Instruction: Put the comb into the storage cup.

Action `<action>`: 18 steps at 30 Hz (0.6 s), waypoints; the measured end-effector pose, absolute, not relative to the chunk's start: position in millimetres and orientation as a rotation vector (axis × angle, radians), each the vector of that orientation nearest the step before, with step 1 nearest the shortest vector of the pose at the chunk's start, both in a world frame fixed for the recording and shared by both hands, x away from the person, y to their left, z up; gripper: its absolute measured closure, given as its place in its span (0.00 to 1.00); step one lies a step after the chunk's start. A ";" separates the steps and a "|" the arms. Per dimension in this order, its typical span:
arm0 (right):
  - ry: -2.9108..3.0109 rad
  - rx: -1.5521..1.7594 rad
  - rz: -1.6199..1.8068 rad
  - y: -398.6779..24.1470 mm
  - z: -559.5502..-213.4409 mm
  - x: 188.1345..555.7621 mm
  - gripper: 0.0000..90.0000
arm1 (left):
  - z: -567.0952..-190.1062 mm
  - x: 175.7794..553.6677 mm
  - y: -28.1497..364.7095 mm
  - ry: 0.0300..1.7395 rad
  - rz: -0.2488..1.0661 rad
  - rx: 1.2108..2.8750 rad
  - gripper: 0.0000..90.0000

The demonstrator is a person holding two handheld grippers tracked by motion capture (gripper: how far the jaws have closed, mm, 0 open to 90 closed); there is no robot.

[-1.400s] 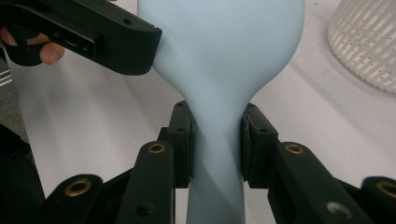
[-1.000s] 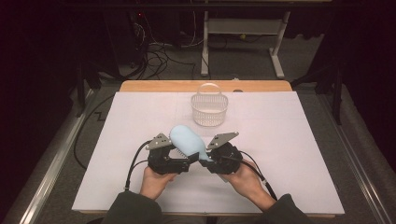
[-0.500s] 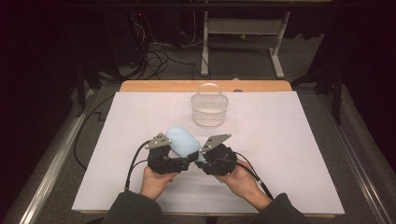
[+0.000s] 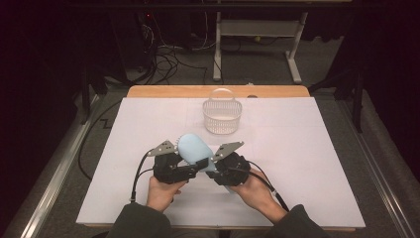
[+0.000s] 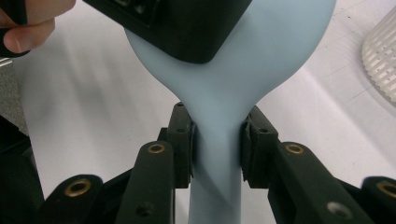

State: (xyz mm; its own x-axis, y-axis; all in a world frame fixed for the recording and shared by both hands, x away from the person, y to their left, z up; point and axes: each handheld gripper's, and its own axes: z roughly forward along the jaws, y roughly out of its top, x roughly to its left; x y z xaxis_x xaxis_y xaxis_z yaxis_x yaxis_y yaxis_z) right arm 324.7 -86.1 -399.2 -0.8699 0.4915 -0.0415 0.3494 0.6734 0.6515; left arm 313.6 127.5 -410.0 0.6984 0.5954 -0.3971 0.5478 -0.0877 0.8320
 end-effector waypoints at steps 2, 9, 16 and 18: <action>2.677 0.680 0.973 -85.3 -399.5 325.0 0.78 | -408.3 313.0 128.0 0.907 0.048 1.740 0.46; 2.681 0.670 0.979 -82.5 -399.8 324.6 0.78 | -401.8 310.0 127.9 0.873 0.042 1.736 0.54; 2.681 0.671 0.999 -81.5 -398.1 324.9 0.78 | -399.2 309.4 129.4 0.877 0.035 1.730 0.55; 2.690 0.678 1.011 -81.7 -398.4 325.7 0.77 | -398.6 309.4 129.6 0.879 0.035 1.732 0.55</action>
